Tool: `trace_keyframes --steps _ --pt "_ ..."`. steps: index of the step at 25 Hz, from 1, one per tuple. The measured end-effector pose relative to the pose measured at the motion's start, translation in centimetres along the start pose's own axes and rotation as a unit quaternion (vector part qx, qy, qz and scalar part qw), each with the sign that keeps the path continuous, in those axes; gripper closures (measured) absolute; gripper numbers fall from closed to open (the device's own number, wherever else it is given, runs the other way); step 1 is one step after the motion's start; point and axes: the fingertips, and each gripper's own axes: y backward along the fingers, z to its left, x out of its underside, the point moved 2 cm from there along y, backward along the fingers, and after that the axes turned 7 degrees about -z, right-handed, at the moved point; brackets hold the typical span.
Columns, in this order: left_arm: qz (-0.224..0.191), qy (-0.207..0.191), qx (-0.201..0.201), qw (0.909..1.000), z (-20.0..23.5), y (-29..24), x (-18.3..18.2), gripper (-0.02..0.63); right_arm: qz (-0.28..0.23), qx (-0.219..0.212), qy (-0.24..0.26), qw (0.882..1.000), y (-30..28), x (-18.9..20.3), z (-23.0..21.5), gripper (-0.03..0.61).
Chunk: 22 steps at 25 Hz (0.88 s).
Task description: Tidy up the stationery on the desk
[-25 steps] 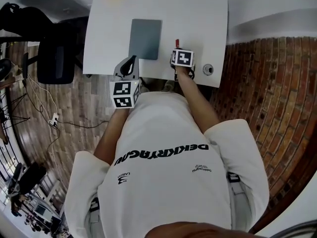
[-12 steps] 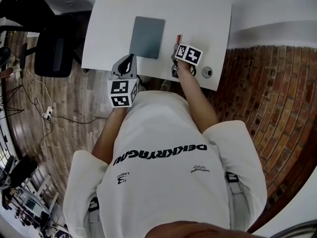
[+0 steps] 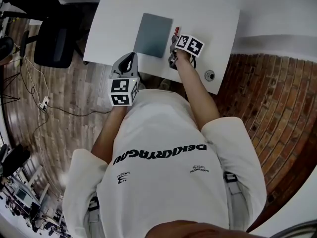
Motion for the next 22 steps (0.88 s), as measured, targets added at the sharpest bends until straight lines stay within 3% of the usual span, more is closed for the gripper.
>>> trace_keyframes --steps 22 --pt "0.007 0.012 -0.009 0.9999 2.5 -0.3 0.4 0.615 0.029 0.041 0.015 0.999 -2.9 1.5 0.8 0.529"
